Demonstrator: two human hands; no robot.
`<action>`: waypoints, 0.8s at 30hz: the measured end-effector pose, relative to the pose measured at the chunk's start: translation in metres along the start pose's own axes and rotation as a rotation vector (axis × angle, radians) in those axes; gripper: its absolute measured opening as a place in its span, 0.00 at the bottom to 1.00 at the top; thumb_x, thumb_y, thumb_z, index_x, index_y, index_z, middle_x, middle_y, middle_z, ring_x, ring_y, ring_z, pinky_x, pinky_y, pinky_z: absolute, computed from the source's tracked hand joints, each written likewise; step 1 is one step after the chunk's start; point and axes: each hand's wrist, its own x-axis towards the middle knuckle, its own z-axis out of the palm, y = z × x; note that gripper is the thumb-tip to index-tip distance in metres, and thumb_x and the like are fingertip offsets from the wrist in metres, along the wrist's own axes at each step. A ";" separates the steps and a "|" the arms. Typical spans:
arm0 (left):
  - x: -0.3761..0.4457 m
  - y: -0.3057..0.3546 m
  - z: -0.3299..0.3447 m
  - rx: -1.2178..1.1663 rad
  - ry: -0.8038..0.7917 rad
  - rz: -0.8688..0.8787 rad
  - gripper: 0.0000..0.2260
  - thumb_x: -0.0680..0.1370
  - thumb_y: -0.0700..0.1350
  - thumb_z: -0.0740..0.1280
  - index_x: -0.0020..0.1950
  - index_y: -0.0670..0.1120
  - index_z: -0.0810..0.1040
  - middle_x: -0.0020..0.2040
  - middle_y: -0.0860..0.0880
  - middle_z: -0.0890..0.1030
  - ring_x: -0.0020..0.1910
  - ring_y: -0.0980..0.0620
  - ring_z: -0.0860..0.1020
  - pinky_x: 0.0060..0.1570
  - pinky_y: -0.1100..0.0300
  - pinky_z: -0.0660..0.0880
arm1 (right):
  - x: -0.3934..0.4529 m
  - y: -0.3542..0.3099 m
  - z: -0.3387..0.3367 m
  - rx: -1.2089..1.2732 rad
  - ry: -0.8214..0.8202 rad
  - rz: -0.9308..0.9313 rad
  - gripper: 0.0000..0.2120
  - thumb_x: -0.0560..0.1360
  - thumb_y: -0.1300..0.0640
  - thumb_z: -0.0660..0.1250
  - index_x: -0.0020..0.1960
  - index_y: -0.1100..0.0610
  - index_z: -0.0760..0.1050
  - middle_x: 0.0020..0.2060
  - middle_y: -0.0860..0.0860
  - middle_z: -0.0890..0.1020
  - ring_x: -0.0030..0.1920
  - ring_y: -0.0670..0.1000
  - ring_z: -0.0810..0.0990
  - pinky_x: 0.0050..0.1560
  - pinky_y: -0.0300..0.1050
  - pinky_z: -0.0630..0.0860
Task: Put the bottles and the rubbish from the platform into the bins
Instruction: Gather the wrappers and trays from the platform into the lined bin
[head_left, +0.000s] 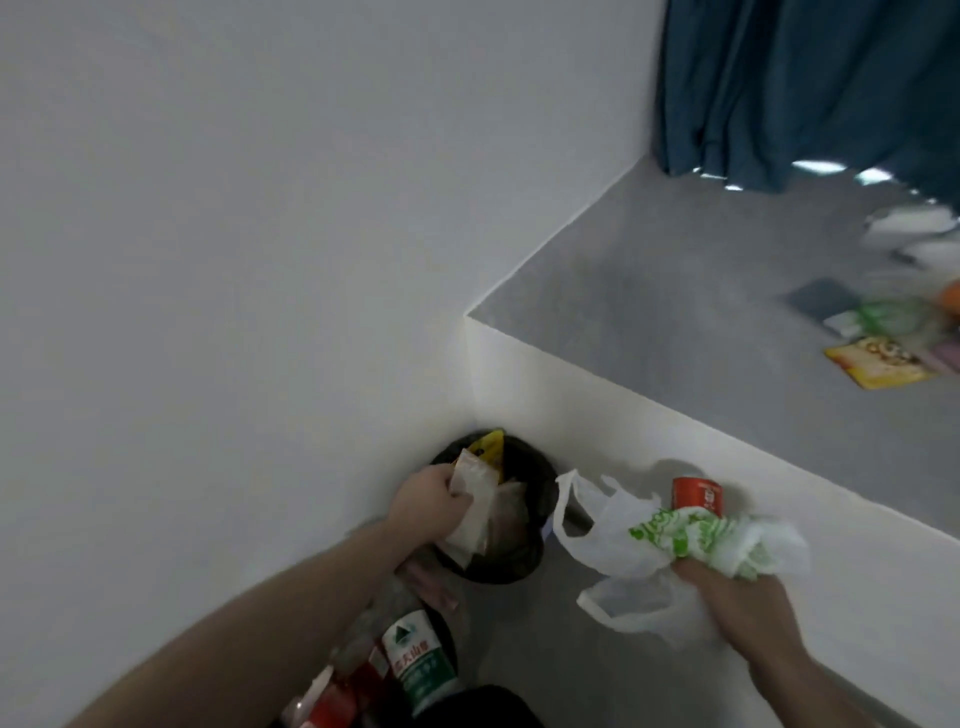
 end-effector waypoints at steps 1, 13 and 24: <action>0.007 0.007 -0.004 -0.030 0.016 -0.003 0.11 0.70 0.54 0.67 0.46 0.50 0.81 0.40 0.54 0.83 0.45 0.49 0.83 0.47 0.53 0.80 | 0.002 -0.001 0.000 0.001 -0.017 -0.022 0.25 0.65 0.52 0.81 0.60 0.50 0.81 0.58 0.52 0.84 0.58 0.56 0.82 0.64 0.59 0.76; 0.042 0.038 0.039 -0.133 0.063 -0.173 0.26 0.71 0.56 0.70 0.66 0.48 0.72 0.61 0.48 0.78 0.56 0.46 0.77 0.58 0.48 0.77 | 0.034 -0.007 0.007 0.135 -0.177 -0.070 0.17 0.65 0.57 0.81 0.52 0.51 0.85 0.45 0.44 0.88 0.47 0.46 0.86 0.53 0.49 0.81; -0.121 0.131 -0.006 -0.645 -0.227 0.245 0.16 0.75 0.55 0.74 0.61 0.60 0.78 0.53 0.58 0.84 0.54 0.60 0.82 0.57 0.63 0.78 | 0.015 -0.022 0.023 0.258 -0.340 0.006 0.36 0.54 0.53 0.81 0.61 0.54 0.79 0.50 0.51 0.87 0.49 0.53 0.87 0.55 0.59 0.83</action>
